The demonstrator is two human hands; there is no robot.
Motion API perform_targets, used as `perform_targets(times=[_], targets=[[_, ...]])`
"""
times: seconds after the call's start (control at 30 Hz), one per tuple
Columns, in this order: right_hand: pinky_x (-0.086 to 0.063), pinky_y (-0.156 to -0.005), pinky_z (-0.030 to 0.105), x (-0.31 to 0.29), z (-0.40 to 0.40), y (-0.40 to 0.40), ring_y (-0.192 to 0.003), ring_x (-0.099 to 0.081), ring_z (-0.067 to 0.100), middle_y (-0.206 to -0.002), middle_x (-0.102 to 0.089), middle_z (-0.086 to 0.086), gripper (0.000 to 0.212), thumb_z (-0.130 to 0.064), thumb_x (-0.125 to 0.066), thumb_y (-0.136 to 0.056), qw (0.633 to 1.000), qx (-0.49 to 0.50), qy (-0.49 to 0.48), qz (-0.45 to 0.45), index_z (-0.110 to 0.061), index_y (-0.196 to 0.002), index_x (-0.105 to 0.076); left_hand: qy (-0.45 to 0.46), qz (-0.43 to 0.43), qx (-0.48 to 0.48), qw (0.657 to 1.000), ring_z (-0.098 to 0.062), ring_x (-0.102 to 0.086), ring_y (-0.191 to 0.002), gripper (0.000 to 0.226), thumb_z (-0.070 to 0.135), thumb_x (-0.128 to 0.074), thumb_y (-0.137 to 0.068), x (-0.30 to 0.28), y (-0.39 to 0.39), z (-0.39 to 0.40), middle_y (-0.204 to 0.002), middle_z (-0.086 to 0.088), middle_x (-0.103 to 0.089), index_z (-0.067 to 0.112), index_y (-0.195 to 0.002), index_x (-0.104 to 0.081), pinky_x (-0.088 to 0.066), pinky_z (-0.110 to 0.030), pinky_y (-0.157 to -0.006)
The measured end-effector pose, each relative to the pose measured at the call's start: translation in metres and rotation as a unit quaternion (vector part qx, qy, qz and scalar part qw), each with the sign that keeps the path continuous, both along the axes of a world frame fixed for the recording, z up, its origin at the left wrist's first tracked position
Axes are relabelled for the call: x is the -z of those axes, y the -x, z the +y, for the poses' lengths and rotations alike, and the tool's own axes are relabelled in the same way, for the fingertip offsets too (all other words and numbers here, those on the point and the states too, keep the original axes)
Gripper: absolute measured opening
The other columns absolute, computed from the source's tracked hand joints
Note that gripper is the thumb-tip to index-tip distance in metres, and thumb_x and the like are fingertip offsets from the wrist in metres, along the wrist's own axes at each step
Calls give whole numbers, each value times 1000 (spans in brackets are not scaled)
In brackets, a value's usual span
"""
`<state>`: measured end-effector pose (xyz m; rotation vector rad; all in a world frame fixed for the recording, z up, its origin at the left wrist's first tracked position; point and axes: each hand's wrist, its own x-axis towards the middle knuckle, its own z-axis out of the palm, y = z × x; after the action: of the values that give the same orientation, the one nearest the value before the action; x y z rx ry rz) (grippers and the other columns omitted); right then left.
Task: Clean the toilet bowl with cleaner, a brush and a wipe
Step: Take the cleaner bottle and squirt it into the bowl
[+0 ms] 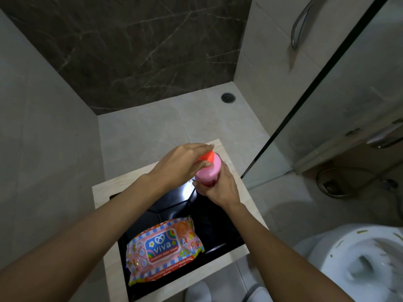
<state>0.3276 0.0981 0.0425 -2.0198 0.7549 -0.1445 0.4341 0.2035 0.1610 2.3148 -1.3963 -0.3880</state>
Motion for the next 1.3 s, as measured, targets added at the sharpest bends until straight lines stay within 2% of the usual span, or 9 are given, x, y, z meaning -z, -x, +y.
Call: perform_targets(times=[0.2,0.33,0.43,0.53,0.63,0.77,0.87,1.1,1.3], targets=[[-46,-97,41,-13,-3,12,-122,-51,22,-137,-50,1,103,-60,-71,-61,996,-38,34,77,-23,-147,-29,-68,17,-4,998,-25,-53,-118,45,30,-58,-93,-16,9,-5,-131,-5,-58,17,-136,-50,-40,-32,-95],[-29,-113,42,-24,-11,33,-144,-24,25,-157,-24,10,117,-79,-37,-60,977,-96,97,164,-14,-154,-10,-88,15,-18,996,-26,-50,-123,42,30,-48,-98,-28,19,-12,-135,-7,-55,13,-136,-50,-37,-31,-98],[-20,-118,40,-35,-19,55,-148,-12,23,-160,-11,10,98,-59,-53,-85,964,-115,122,207,-16,-154,2,-101,14,-50,994,-30,-51,-120,37,27,-42,-101,-37,24,-18,-131,-12,-57,7,-130,-54,-39,-36,-98],[-20,-117,40,-50,-27,82,-147,-12,24,-160,-11,9,85,-48,-48,-94,956,-112,155,223,-16,-154,3,-117,-9,-43,992,-33,-52,-117,35,25,-42,-100,-41,34,-28,-125,-17,-58,2,-123,-55,-40,-41,-97],[-19,-116,41,-71,-39,115,-147,-12,25,-160,-11,10,78,-48,-42,-96,940,-115,187,261,-15,-154,-2,-156,-54,-13,986,-31,-47,-123,42,31,-40,-100,-42,56,-41,-134,-15,-51,4,-131,-48,-36,-39,-102],[-18,-117,43,-108,-63,167,-147,-10,26,-160,-10,10,75,-48,-40,-97,932,-72,201,293,-15,-154,-4,-270,-94,17,958,-28,-24,-140,57,39,-33,-101,-48,101,-56,-155,-14,-19,7,-147,-22,-22,-40,-113],[-15,-117,44,-135,-88,206,-148,-8,25,-160,-9,9,73,-47,-39,-98,928,-23,196,315,-15,-154,-5,-302,-72,39,950,-27,-10,-145,60,39,-28,-103,-60,140,-75,-159,-11,-5,8,-151,-9,-12,-44,-115],[-13,-117,46,-171,-147,294,-148,-4,24,-161,-7,8,73,-46,-40,-98,916,76,182,350,-16,-154,-5,-272,-98,126,949,-26,-7,-145,61,40,-26,-103,-84,211,-152,-159,-10,-5,10,-151,-6,-10,-43,-116],[-13,-117,47,-173,-184,360,-149,-3,25,-161,-6,9,74,-46,-39,-98,910,132,155,361,-17,-154,-2,-264,-102,181,942,-26,-6,-146,61,41,-25,-103,-89,264,-219,-159,-10,-2,10,-152,-6,-9,-43,-117]])
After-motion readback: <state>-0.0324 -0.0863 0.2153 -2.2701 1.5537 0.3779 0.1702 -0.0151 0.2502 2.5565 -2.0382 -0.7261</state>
